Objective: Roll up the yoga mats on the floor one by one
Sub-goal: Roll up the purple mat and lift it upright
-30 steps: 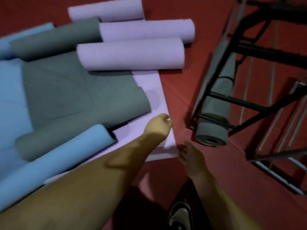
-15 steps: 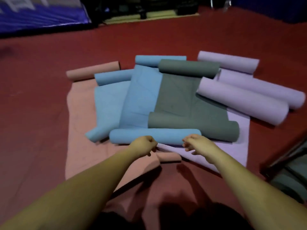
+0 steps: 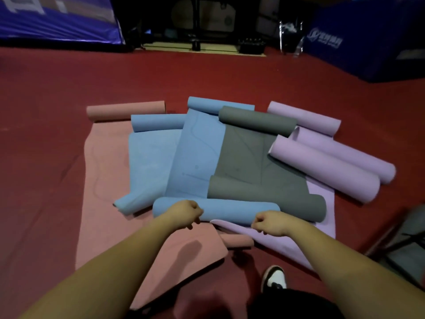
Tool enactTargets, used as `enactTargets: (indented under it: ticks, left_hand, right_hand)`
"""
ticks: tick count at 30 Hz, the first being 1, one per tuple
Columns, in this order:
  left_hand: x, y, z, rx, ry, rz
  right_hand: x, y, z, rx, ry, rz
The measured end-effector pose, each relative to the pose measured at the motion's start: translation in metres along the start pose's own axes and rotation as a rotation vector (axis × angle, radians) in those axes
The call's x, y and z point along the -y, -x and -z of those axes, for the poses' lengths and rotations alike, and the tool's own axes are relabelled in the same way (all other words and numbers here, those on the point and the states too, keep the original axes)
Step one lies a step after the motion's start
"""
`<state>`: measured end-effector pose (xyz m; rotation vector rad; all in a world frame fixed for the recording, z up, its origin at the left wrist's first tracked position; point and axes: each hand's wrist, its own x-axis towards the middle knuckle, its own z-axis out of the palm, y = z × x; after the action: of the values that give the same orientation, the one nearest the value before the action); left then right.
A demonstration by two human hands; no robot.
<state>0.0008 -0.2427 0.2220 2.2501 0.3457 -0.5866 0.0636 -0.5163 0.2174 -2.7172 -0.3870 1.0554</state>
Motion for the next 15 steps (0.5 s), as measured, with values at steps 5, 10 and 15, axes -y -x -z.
enactTargets:
  ticks: [5,10,15]
  left_hand:
    - [-0.036,-0.093,-0.027,0.038,-0.105,-0.047]
    - [-0.081,-0.232,-0.065,0.083,-0.174,-0.138]
    - [-0.131,-0.34,-0.108,0.133,-0.108,-0.153]
  right_hand:
    - [-0.076,-0.07,0.01,-0.096,0.039,-0.118]
    - [-0.161,-0.176,0.035,-0.218,-0.059,-0.253]
    - [-0.252,-0.252,0.069,-0.325,-0.159,-0.361]
